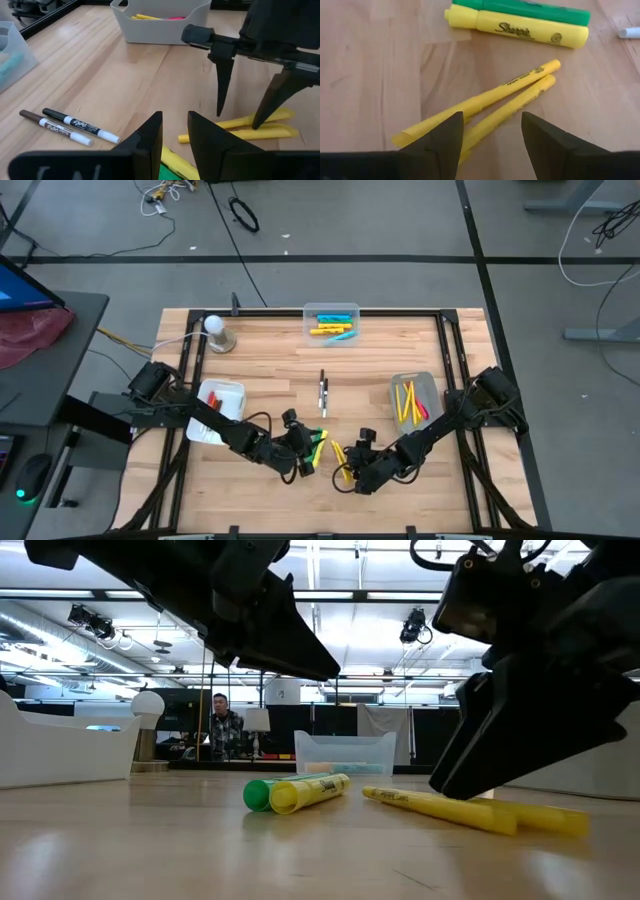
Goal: Pick & Place Markers
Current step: Put the yellow pen into the gray bin
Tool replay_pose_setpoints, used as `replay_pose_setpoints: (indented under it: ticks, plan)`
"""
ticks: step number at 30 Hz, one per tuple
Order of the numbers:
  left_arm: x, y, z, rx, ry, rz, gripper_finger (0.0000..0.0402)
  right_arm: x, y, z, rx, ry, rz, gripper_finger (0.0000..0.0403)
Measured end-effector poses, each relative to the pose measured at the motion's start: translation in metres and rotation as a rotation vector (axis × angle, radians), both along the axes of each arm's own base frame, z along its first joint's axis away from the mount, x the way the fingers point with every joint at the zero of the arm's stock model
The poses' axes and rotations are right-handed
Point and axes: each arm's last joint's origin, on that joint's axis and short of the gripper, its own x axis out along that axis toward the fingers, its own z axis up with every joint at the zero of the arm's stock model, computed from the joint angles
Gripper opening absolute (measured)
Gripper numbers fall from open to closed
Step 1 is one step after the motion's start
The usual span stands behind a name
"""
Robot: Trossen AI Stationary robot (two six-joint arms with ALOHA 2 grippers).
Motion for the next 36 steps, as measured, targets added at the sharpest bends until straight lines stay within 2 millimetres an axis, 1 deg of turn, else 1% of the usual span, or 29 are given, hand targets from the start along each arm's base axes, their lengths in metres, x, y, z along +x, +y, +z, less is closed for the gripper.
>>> replay_pose_setpoints:
  ticks: [12, 16, 20, 25, 27, 29, 30, 33, 36]
  plan:
    - [0.001, 0.001, 0.000, -0.007, -0.003, 0.005, 0.0096, -0.008, -0.006, -0.005, -0.002, 0.092, -0.086, 0.0163]
    - [0.001, 0.001, 0.000, -0.011, -0.005, 0.006, 0.0096, -0.009, -0.007, -0.005, 0.004, 0.103, -0.108, 0.0143]
    - [0.001, 0.001, 0.000, -0.011, -0.005, 0.006, 0.0096, -0.010, -0.007, -0.006, -0.002, 0.108, -0.113, 0.0100]
    - [0.001, 0.001, 0.000, -0.012, -0.006, 0.006, 0.0096, -0.011, -0.009, -0.006, 0.011, 0.104, -0.162, 0.0025]
    - [0.001, 0.001, 0.000, -0.012, -0.006, 0.006, 0.0096, -0.012, -0.009, -0.003, 0.019, 0.092, -0.184, 0.0014]
    - [0.001, 0.001, 0.000, -0.012, -0.006, 0.006, 0.0096, -0.015, -0.013, 0.003, 0.019, 0.087, -0.216, 0.0019]
    - [0.001, 0.001, 0.000, -0.012, -0.006, 0.006, 0.0096, -0.017, -0.014, 0.010, 0.023, 0.076, -0.231, 0.0024]
    - [0.001, 0.001, 0.000, -0.013, -0.007, 0.006, 0.0096, -0.025, -0.020, 0.045, 0.071, 0.007, -0.284, 0.0029]
    - [0.001, 0.001, 0.000, -0.014, -0.008, 0.006, 0.0096, -0.042, -0.032, 0.078, 0.100, -0.001, -0.321, 0.0019]
